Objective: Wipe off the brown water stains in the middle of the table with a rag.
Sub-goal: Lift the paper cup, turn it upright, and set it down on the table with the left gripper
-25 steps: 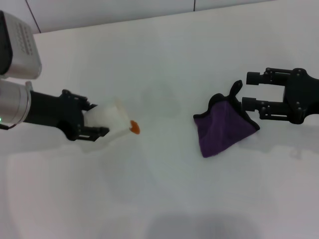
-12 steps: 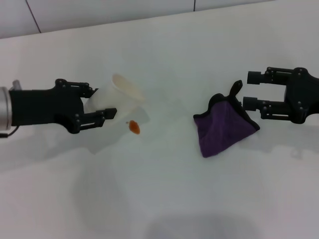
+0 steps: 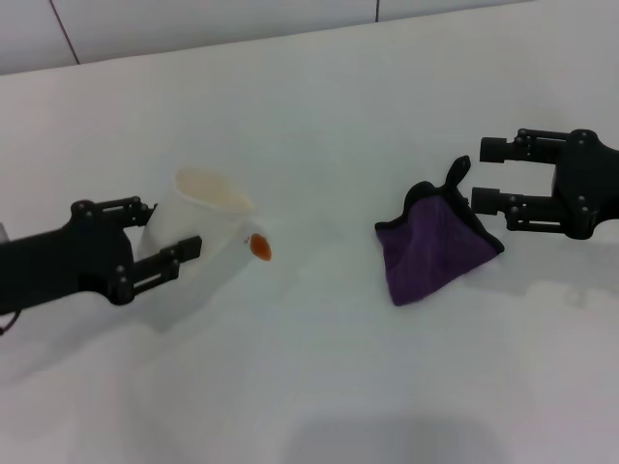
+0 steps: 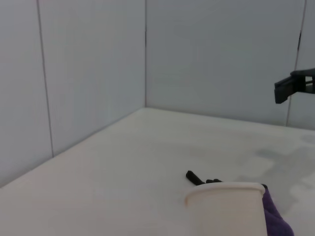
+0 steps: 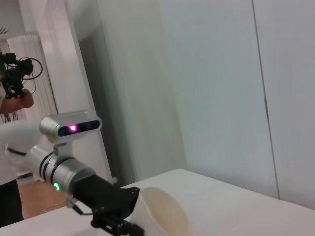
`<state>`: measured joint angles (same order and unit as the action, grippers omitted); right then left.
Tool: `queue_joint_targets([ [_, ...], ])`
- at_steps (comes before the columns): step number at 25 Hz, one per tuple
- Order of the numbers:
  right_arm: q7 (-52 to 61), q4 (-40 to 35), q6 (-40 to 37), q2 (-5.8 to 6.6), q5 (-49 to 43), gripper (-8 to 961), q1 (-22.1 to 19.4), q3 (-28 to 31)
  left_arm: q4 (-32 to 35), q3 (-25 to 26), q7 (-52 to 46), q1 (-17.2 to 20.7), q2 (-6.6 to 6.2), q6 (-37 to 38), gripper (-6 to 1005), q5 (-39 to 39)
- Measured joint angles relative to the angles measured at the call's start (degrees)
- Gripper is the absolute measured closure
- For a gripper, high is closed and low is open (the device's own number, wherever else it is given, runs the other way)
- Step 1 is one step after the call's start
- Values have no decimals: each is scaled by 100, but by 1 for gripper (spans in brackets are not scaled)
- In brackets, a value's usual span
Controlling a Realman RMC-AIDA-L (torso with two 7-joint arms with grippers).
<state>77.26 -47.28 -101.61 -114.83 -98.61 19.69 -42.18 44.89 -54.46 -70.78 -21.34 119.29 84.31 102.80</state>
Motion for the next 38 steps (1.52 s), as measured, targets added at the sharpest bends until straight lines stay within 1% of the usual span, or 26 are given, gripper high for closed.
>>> queue_joint_targets([
  [3, 0, -1, 11, 3, -12, 246, -8, 0, -398, 16, 533, 82, -5, -27, 499, -250],
  [4, -1, -2, 23, 3, -24, 246, -11, 0, -398, 16, 533, 82, -5, -27, 498, -250],
  [6, -10, -1, 40, 5, -40, 245, -23, 0, -985, 24, 1162, 112, -15, -189, 498, -542],
  [10, -41, -2, 46, 5, -53, 245, -78, 7, -1372, 30, 1545, 179, -10, -327, 498, -764],
  [14, -54, 1, 58, 23, -55, 245, -89, 33, -1542, 37, 1806, 321, -7, -384, 499, -957],
  [19, -99, 16, 92, 32, -62, 246, -89, 41, -1771, 51, 2120, 395, -7, -610, 498, -1083],
  [29, -135, 27, 214, 32, -99, 246, -79, -8, -2237, 163, 2720, 298, 1, -855, 498, -1157],
  [34, -169, 27, 221, 32, -100, 246, -85, -9, -2333, 172, 2904, 338, 12, -859, 499, -1220],
  [38, -206, 39, 221, 30, -147, 246, -83, -9, -2533, 169, 3190, 335, 15, -855, 499, -1388],
])
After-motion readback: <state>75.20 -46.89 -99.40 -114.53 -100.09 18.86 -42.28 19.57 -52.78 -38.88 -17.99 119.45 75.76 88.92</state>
